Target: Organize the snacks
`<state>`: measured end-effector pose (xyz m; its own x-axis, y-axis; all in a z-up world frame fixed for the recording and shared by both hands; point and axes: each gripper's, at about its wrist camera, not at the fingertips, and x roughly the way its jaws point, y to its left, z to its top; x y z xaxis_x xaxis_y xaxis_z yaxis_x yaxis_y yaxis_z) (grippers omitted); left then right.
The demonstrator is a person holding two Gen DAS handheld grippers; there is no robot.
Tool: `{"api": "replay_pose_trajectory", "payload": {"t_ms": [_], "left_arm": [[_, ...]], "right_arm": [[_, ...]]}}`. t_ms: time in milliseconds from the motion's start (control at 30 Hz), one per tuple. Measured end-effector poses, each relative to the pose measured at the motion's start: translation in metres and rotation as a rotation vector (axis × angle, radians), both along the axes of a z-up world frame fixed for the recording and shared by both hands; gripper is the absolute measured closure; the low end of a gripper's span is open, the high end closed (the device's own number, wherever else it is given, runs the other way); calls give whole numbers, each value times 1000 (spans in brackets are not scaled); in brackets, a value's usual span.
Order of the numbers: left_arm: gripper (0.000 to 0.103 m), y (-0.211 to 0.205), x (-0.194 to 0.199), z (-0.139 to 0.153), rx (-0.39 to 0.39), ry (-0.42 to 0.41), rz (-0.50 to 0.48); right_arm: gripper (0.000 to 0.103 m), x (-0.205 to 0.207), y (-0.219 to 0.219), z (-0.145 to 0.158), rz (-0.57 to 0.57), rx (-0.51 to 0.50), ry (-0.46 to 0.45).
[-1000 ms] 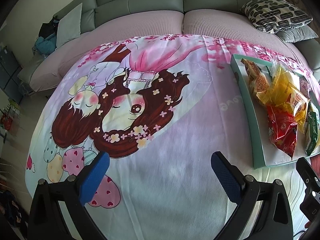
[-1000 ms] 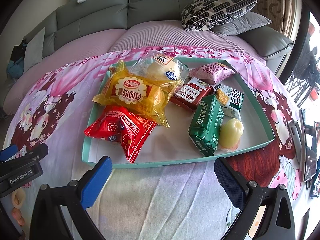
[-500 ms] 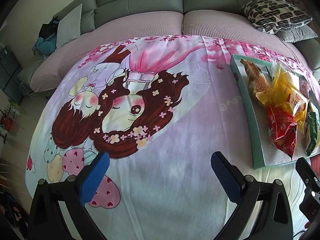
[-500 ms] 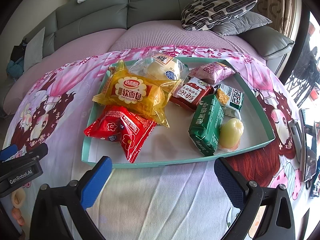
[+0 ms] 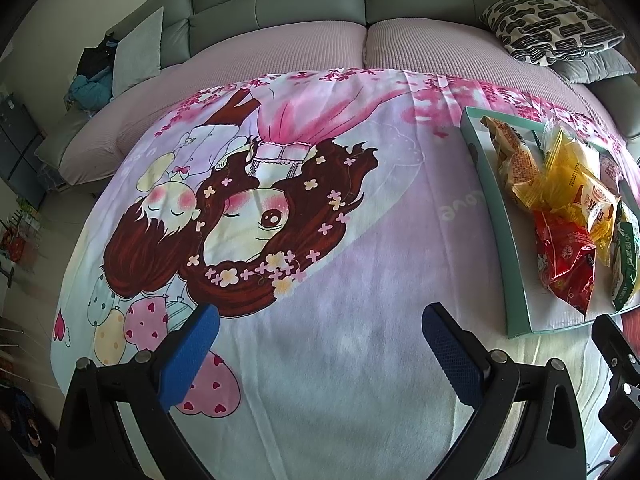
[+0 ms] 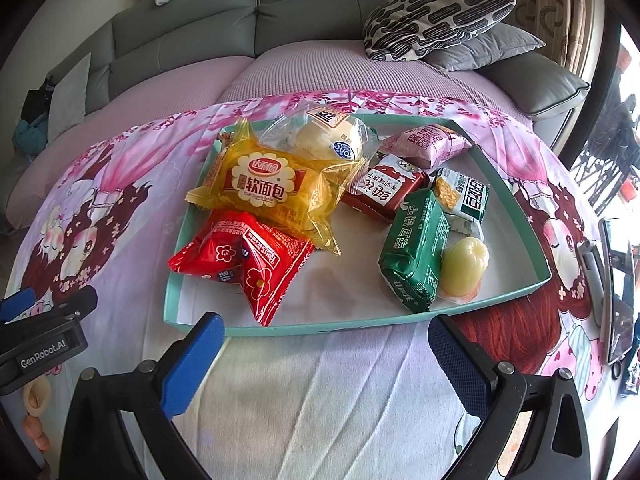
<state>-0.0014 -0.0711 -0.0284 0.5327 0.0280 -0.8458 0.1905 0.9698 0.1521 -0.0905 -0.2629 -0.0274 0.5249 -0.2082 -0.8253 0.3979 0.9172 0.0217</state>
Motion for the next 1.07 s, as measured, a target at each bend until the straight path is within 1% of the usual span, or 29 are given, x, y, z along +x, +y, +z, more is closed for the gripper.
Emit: {"api": "replay_pose_trajectory", "payload": {"t_ms": [833,967,1067], "left_arm": [[2,1,1,1,-1,-3,-6],[2,1,-2,5,4,-28,-4],[2,2,-2,6,-16,-26,-12]], "right_arm": [[0,0,1,0,2,-1,0],[0,0,1,0,2,-1,1],[0,0,0,0,2,-2,1]]}}
